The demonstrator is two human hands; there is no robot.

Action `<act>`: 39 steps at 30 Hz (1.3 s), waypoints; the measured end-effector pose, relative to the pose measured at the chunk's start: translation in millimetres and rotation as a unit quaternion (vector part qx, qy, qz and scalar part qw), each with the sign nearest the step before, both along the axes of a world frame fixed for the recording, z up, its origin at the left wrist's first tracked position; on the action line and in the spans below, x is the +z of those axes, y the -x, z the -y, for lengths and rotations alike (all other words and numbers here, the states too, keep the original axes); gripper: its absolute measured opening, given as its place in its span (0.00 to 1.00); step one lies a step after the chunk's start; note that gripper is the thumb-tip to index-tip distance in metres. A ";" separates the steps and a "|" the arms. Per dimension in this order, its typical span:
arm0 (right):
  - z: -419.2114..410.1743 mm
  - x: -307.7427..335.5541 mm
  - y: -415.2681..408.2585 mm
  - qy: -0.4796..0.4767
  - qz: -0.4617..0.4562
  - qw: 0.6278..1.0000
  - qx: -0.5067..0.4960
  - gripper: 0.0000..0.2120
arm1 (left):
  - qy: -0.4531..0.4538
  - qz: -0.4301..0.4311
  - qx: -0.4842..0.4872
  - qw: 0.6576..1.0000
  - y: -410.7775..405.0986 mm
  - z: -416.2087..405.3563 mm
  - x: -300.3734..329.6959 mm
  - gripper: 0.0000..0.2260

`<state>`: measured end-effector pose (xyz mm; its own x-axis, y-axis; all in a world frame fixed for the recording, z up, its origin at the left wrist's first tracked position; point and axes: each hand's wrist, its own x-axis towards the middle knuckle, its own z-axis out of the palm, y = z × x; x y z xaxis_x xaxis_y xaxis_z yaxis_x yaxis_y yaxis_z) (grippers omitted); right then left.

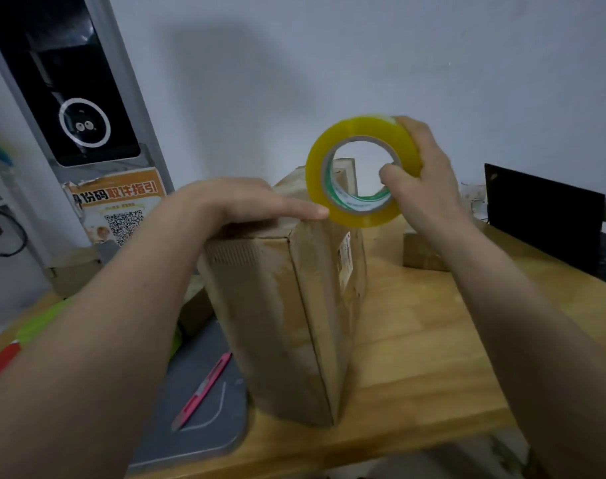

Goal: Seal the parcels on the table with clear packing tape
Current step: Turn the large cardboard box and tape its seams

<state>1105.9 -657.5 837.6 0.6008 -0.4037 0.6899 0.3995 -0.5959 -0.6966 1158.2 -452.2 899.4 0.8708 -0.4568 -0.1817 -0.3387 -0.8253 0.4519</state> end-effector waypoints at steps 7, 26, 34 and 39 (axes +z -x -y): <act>-0.5 -4.8 -2.6 -0.017 -0.012 0.999 0.031 0.27 | 0.065 0.032 -0.035 0.997 -7.8 20.5 -15.4 0.10; -26.7 -51.0 -25.4 -0.393 -0.046 0.899 0.186 0.25 | -0.016 0.097 -0.037 0.994 -24.8 7.2 -16.2 0.29; -39.1 -45.4 -28.7 -0.422 -0.050 0.881 0.209 0.24 | 0.173 0.098 0.027 0.980 -28.4 -8.1 -18.3 0.24; -42.4 -24.8 -33.5 -0.394 -0.050 0.898 0.188 0.16 | 0.293 0.071 0.072 0.951 -32.1 -17.5 -24.2 0.24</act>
